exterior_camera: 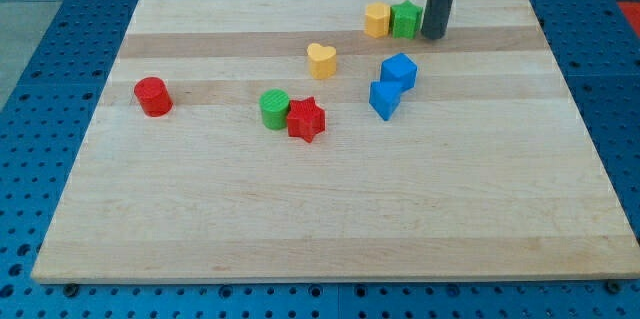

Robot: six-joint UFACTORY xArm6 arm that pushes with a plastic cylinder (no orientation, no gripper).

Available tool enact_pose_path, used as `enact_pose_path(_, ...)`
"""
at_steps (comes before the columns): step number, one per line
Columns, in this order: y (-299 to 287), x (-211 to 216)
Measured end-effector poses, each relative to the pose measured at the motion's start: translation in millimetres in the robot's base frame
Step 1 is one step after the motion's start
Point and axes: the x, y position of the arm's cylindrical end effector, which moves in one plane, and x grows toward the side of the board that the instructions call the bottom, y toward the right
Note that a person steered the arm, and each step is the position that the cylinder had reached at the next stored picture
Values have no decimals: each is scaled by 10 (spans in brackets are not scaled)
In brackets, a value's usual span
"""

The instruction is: Move the yellow heart slightly upwards

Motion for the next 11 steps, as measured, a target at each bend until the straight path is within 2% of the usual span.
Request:
enact_pose_path(2, -351, 205)
enact_pose_path(4, -768, 610)
enact_pose_path(6, -1501, 812)
enact_pose_path(7, -1527, 742)
enact_pose_path(10, -1524, 106)
enact_pose_path(11, -1614, 190)
